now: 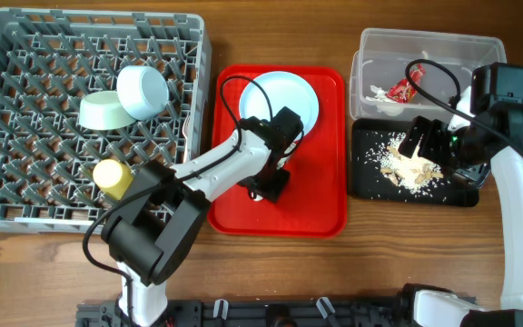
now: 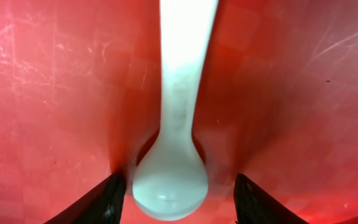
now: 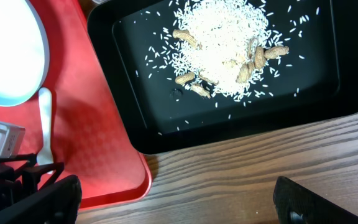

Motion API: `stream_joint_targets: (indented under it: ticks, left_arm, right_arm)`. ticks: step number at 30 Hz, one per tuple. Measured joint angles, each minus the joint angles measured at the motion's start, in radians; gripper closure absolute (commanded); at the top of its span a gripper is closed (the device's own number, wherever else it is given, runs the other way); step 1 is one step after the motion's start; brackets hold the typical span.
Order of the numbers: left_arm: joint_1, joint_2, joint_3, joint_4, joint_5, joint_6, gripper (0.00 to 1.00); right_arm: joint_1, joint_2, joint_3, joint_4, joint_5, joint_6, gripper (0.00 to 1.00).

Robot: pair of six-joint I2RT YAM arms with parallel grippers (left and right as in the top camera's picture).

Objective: Sort waste into correct bins and load items into the dishwasher rack

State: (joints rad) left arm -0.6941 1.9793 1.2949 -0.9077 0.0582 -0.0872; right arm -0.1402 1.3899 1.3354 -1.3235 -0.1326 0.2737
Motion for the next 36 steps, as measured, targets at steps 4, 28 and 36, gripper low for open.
stream_joint_targets:
  ticks: [4,28,36]
  left_arm:
    - [0.0,0.0,0.0,-0.008,-0.007,0.0,0.47]
    - [-0.046,0.0,-0.002,-0.004,-0.051,-0.016,0.6]
    - [-0.05,0.0,-0.004,-0.003,-0.065,-0.024,0.68]
  right_arm:
    - [0.0,0.0,0.0,0.0,0.0,0.0,0.0]
    - [0.0,0.0,0.0,0.0,0.0,0.0,0.0]
    - [0.0,0.0,0.0,0.0,0.0,0.0,0.0]
